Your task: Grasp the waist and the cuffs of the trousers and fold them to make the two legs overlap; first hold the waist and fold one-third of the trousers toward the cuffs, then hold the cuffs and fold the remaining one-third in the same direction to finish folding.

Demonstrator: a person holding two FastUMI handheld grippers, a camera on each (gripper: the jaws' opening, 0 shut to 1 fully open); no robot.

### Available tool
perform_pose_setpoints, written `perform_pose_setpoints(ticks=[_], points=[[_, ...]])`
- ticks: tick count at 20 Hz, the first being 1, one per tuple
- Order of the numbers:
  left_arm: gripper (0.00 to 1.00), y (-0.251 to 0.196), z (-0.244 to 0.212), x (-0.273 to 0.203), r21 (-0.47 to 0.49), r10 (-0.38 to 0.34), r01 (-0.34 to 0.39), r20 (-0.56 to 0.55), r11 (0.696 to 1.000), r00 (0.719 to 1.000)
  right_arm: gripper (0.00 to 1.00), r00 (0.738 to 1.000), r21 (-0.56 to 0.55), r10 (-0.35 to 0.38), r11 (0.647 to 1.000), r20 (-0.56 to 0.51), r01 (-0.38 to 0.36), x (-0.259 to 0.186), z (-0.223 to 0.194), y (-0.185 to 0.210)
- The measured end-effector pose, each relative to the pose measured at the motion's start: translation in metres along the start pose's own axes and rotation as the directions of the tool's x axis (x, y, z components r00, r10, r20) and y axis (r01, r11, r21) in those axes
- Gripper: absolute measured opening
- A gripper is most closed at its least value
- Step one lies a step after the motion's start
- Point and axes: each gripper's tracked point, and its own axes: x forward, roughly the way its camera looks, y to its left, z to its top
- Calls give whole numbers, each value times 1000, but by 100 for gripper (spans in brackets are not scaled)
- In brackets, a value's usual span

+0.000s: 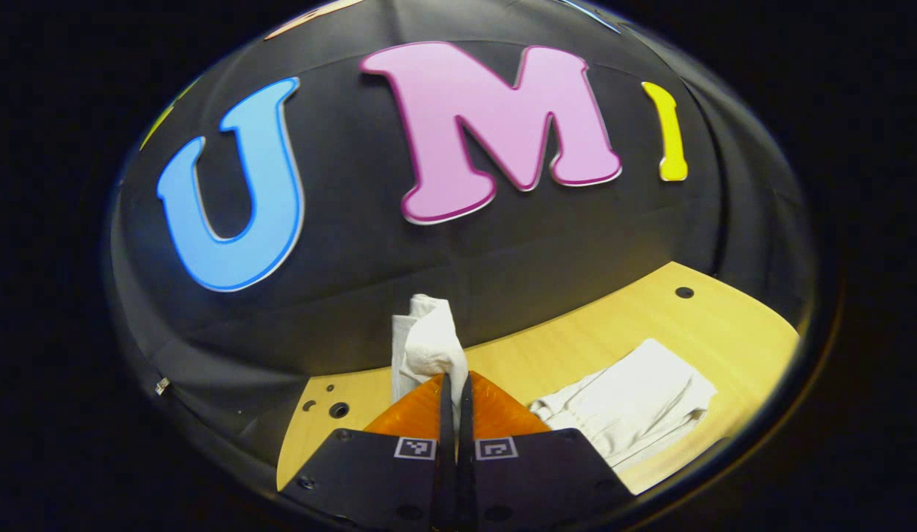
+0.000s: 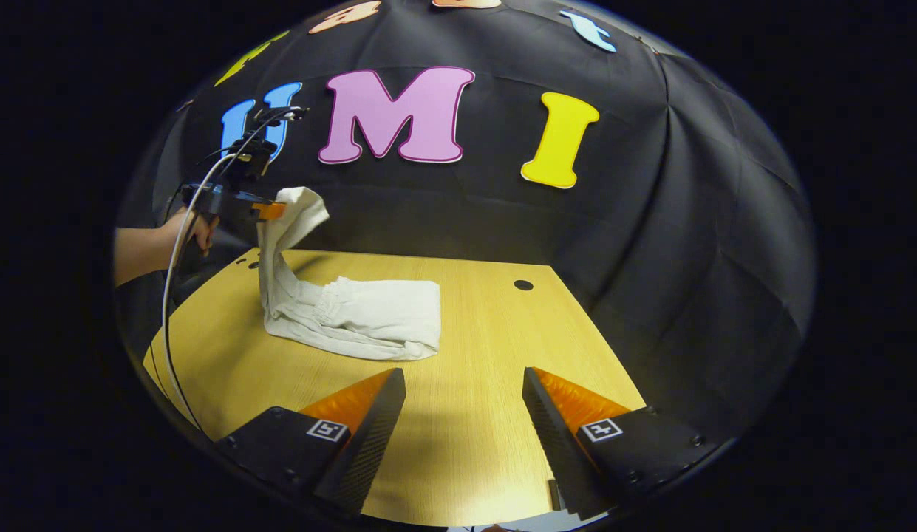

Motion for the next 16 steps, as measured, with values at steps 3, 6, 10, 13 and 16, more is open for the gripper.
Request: perform_pose_setpoints(ticks=[3, 6, 10, 13, 16], points=[[5, -54, 19, 9, 26, -58, 58, 6, 998, 998, 98, 1000, 12, -5, 1000, 19, 4, -2, 2, -13], [5, -108, 31, 17, 58, -111, 111, 4, 992, 994, 98, 1000, 28, -7, 1000, 29, 6, -3, 1, -29], [5, -168, 49, 21, 76, -164, 162, 15, 984, 986, 98, 1000, 73, -11, 997, 29, 8, 3, 1, -48], [5, -202, 52, 20, 58, -191, 190, 11, 980, 982, 98, 999, 94, -20, 995, 35, 17, 9, 2, -65], [5, -231, 45, 20, 3, -222, 222, -9, 975, 975, 98, 999, 107, -12, 994, 32, 9, 13, -1, -74]])
